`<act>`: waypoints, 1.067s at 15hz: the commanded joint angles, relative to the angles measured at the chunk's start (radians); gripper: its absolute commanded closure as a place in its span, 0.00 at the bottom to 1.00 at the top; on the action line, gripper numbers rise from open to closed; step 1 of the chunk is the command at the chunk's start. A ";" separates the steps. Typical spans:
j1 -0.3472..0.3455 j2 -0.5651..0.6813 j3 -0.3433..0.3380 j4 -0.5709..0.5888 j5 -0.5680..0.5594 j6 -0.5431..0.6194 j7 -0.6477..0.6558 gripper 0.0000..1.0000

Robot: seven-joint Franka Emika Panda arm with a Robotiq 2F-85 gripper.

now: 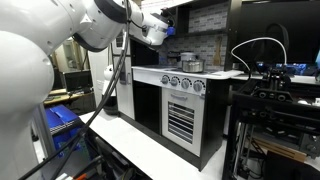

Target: Open the oven door and remove the yellow object.

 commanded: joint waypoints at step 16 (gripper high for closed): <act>0.130 0.067 -0.328 -0.041 0.045 -0.058 0.492 0.00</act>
